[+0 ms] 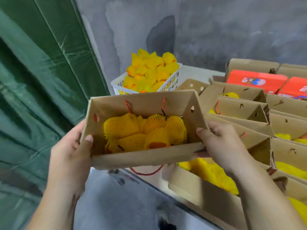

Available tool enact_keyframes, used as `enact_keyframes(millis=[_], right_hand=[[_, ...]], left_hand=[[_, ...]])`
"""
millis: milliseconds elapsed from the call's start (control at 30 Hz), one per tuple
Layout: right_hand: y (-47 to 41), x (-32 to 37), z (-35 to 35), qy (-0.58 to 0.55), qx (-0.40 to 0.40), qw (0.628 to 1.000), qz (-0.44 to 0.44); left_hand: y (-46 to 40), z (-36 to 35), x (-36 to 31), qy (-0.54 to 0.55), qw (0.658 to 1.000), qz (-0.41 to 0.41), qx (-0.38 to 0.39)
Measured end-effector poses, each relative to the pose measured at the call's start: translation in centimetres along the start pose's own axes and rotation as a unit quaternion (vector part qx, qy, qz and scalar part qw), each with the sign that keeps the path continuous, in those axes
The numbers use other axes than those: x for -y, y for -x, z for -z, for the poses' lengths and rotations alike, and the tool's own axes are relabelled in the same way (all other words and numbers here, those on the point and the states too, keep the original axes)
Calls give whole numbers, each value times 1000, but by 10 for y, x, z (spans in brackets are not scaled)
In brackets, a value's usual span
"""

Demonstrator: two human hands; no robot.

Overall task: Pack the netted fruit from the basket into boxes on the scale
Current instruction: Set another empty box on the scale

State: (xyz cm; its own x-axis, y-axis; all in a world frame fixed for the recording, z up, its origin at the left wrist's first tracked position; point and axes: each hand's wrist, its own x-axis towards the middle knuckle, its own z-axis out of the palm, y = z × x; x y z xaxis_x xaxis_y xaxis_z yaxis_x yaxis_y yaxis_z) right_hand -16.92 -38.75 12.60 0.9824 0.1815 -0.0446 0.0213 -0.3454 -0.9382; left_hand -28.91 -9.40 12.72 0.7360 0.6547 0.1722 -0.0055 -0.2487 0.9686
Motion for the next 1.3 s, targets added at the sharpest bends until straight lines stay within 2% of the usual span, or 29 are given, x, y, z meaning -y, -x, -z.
enact_keyframes(millis=[167, 333, 433, 633, 800, 900, 1000, 1133, 1233, 1300], right_hand=[[-97, 19, -69, 49, 22, 999, 2], [-186, 51, -138, 58, 32, 996, -66], [-210, 55, -179, 45, 20, 992, -113], [-221, 45, -251, 39, -36, 984, -171], [-215, 55, -305, 57, -143, 968, -199], [-207, 64, -322, 61, -209, 952, -215], [-199, 63, -337, 81, -268, 932, -228], [-182, 57, -367, 203, -374, 880, -213], [-172, 69, -404, 309, -432, 831, -166], [-171, 80, -421, 320, -447, 825, -133]], left_hand=[[-122, 7, 46, -17, 1000, 21, -9], [-236, 20, 71, -67, 997, 29, 1], [-293, 29, 99, -76, 996, 40, 34], [-394, 30, 143, -102, 983, 41, 148], [-447, 27, 174, -41, 962, 56, 265], [-470, 17, 180, -65, 957, 5, 282], [-481, 20, 185, -101, 939, -51, 325], [-487, 41, 188, -82, 955, -52, 281], [-485, 61, 186, -113, 946, -138, 270], [-482, 71, 183, -130, 930, -188, 288]])
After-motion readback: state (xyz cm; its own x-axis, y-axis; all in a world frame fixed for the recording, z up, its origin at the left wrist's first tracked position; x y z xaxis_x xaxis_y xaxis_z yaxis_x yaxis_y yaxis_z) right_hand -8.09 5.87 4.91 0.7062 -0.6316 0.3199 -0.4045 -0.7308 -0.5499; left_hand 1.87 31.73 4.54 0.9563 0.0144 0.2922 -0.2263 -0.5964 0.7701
